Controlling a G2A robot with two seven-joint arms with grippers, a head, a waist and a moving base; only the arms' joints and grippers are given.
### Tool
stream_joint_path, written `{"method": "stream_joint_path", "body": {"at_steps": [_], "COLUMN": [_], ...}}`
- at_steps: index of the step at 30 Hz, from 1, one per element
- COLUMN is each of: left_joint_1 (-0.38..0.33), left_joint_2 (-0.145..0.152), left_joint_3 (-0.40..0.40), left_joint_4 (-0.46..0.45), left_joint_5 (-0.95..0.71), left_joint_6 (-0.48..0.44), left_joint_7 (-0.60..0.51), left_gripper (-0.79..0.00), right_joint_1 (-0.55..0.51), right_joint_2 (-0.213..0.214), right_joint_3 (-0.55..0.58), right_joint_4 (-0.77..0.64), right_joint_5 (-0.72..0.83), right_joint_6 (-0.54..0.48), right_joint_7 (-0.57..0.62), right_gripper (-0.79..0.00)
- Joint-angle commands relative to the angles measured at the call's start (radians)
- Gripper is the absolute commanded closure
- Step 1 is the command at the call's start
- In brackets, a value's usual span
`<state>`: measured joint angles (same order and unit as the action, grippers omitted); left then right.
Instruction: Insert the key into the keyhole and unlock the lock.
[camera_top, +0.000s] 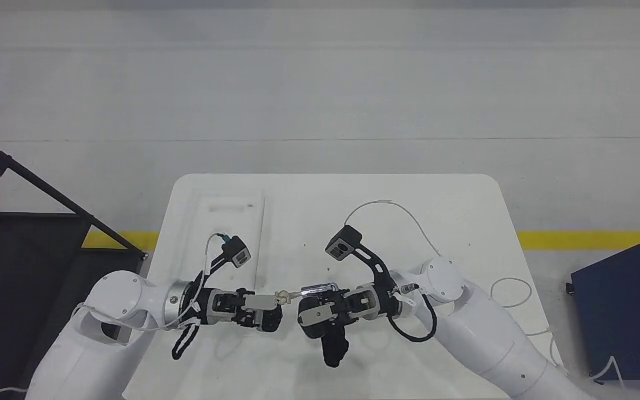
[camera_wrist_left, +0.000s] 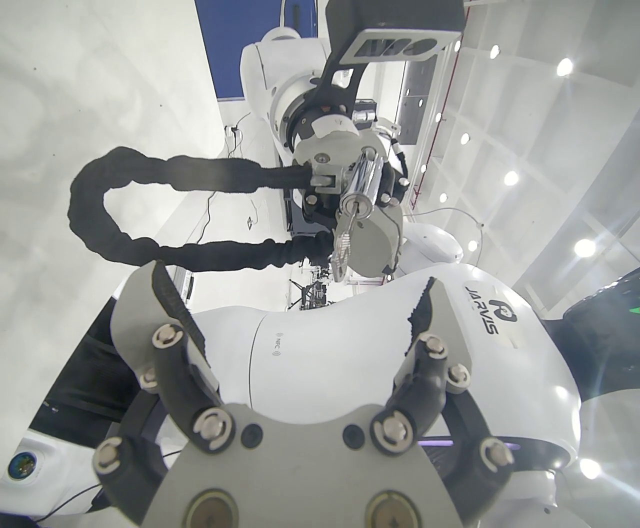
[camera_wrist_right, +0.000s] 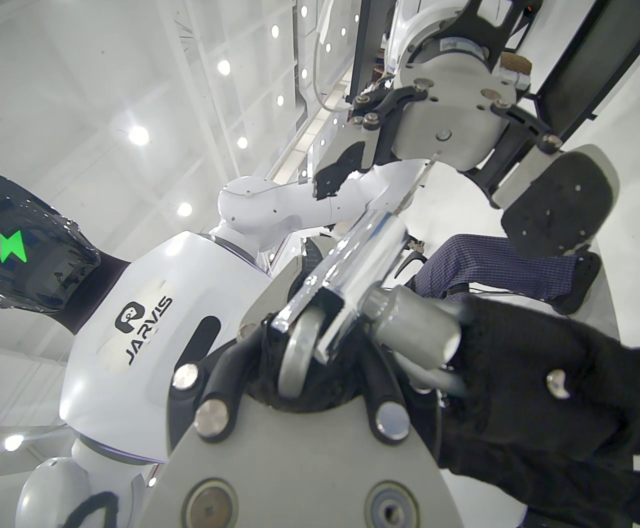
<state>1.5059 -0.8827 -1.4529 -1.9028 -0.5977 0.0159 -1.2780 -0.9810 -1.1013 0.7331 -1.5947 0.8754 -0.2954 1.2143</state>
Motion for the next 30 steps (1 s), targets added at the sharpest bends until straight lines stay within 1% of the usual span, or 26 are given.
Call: {"method": "stream_joint_path", "body": {"at_steps": [1,3,6,10,12,14,16,22,26,30], "left_joint_1": [0.004,0.008,0.027,0.045,0.052,0.054,0.057,0.06,0.073,0.079], "left_joint_2": [0.0,-0.001,0.0,0.0,0.0,0.0,0.0,0.001,0.001,0.002], "left_joint_3": [-0.005,-0.012,-0.019,-0.013,-0.011,-0.01,-0.007,-0.011,-0.023,-0.032], "left_joint_4": [0.001,-0.004,-0.032,-0.068,-0.079,-0.087,-0.095,-0.096,-0.091,-0.08], "left_joint_5": [-0.002,0.01,0.07,0.092,0.095,0.097,0.104,0.106,0.08,0.038], "left_joint_6": [-0.009,-0.026,-0.018,-0.013,-0.014,-0.014,-0.012,-0.017,-0.044,-0.081], "left_joint_7": [0.013,0.044,0.112,0.141,0.148,0.15,0.149,0.148,0.14,0.1], "left_gripper": [-0.785,-0.785,-0.785,-0.785,-0.48,-0.326,-0.249,-0.185,-0.215,-0.219], "right_joint_1": [0.0,0.0,0.0,0.0,0.0,0.0,0.0,0.0,0.0,0.0], "right_joint_2": [0.0,0.0,0.0,0.0,0.0,0.0,0.0,0.0,0.0,0.0], "right_joint_3": [0.0,0.0,0.0,0.0,0.0,0.0,0.0,0.0,0.0,0.0], "right_joint_4": [0.0,0.0,0.0,0.0,0.0,0.0,0.0,0.0,0.0,0.0], "right_joint_5": [0.0,0.0,0.0,0.0,0.0,0.0,0.0,0.0,0.0,0.0], "right_joint_6": [0.0,0.0,0.0,0.0,0.0,0.0,0.0,0.0,0.0,0.0], "right_joint_7": [0.0,0.0,0.0,0.0,0.0,0.0,0.0,0.0,0.0,0.0], "right_gripper": [0.0,0.0,0.0,0.0,0.0,0.0,0.0,0.0,0.0,0.0]}}
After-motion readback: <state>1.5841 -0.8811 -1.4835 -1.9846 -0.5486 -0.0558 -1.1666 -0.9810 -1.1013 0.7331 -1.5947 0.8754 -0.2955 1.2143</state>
